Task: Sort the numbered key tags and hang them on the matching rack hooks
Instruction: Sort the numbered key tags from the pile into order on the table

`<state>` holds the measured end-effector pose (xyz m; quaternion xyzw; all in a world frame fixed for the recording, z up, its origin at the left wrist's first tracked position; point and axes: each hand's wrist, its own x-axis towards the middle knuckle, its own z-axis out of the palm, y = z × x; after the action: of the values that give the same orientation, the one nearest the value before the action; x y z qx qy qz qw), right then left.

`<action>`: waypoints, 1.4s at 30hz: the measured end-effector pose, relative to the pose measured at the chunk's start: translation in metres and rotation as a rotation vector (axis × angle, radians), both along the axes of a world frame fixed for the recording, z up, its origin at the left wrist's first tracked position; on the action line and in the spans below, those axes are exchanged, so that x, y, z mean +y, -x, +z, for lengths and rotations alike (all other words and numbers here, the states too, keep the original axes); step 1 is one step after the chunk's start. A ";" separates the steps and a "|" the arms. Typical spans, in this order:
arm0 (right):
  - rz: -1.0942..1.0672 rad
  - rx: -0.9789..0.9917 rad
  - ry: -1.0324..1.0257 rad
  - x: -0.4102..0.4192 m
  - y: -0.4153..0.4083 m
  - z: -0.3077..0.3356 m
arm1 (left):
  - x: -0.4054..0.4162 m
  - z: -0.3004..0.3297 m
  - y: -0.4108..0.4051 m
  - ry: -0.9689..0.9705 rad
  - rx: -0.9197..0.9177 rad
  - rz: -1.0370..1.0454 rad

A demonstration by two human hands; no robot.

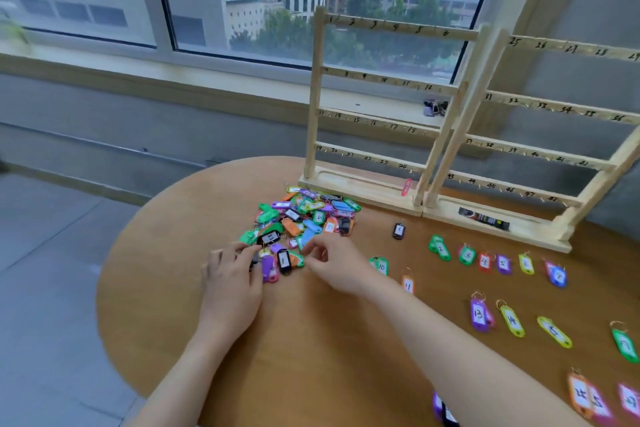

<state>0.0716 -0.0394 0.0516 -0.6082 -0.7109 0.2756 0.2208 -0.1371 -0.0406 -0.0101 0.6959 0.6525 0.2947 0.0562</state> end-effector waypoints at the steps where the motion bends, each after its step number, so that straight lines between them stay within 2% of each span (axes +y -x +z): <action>1: -0.005 0.001 0.008 0.003 0.006 -0.003 | 0.000 0.000 0.000 0.007 0.006 -0.005; 6: -0.085 -0.017 0.030 0.014 0.024 -0.018 | 0.000 0.002 0.000 -0.003 -0.024 -0.029; 11: -0.075 -0.178 0.000 0.016 0.033 -0.018 | 0.000 0.001 0.002 0.006 -0.069 -0.024; 19: -0.042 -0.121 0.022 0.008 0.025 -0.015 | -0.001 0.001 0.002 0.005 -0.068 -0.054; 27: -0.014 0.039 0.104 0.003 0.012 -0.005 | -0.001 0.004 0.001 -0.038 -0.116 -0.066; 33: -0.039 0.239 0.183 0.003 -0.001 -0.001 | -0.001 0.009 0.004 0.019 -0.371 -0.010; 37: -0.103 0.430 0.290 -0.001 -0.007 0.006 | -0.002 0.010 0.006 0.106 -0.453 -0.021; 42: -0.141 0.524 0.351 -0.006 -0.016 0.006 | -0.004 0.013 0.011 0.135 -0.570 -0.068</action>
<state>0.0872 -0.0453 0.0574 -0.5930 -0.5276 0.5254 0.3066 -0.1479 -0.0449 0.0028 0.6012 0.6049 0.4322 0.2931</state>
